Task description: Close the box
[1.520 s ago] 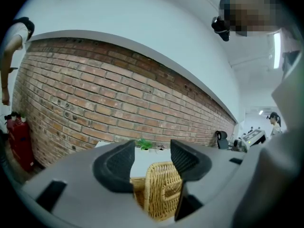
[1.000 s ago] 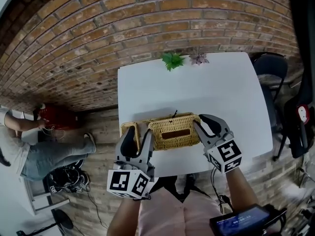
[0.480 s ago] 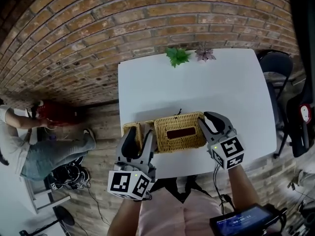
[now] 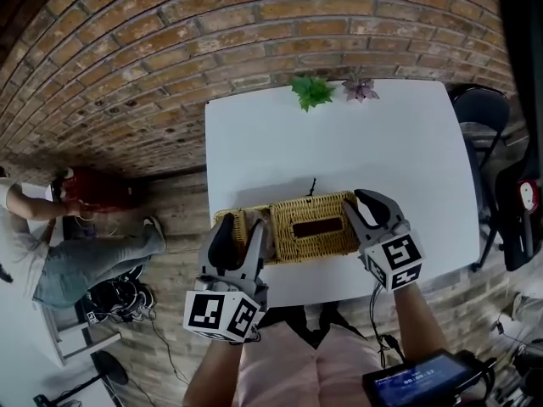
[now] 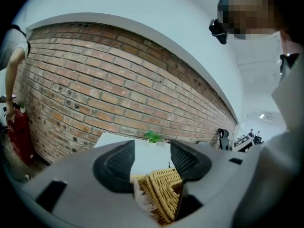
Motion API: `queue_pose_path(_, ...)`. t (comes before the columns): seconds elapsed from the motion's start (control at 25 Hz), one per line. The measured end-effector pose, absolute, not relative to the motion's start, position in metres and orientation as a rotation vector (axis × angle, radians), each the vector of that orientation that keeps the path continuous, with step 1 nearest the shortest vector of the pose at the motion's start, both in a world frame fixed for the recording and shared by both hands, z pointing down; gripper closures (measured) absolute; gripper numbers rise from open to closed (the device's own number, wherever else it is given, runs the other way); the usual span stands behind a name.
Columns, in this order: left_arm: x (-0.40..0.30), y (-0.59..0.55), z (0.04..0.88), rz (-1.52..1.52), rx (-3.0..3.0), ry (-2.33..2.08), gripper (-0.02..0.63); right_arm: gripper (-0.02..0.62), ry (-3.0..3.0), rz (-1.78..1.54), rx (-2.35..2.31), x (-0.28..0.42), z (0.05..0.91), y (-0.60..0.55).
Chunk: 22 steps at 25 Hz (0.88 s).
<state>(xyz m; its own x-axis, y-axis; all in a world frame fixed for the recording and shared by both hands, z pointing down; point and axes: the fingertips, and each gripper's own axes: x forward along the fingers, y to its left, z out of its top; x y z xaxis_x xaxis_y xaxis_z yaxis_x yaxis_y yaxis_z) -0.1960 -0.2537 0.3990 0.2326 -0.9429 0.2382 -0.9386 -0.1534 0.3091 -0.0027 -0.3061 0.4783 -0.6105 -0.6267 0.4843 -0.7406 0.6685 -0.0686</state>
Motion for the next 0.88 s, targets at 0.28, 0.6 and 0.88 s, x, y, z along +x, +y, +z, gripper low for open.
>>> queue_pose_path(0.28,-0.187,-0.239,0.361,-0.031,2.168,-1.813,0.374,0.499,-2.552,0.292,1.127,-0.004,0.427,-0.295)
queue_pose_path(0.6,-0.158,-0.211,0.281,-0.072,2.272,-2.002,0.465,0.549,-2.685,0.140,1.258,0.012,0.328,-0.261)
queue_pose_path(0.88,-0.130,-0.181,0.229,-0.097,2.322,-2.142,0.584,0.594,-2.740,-0.014,1.359,0.033,0.269,-0.234)
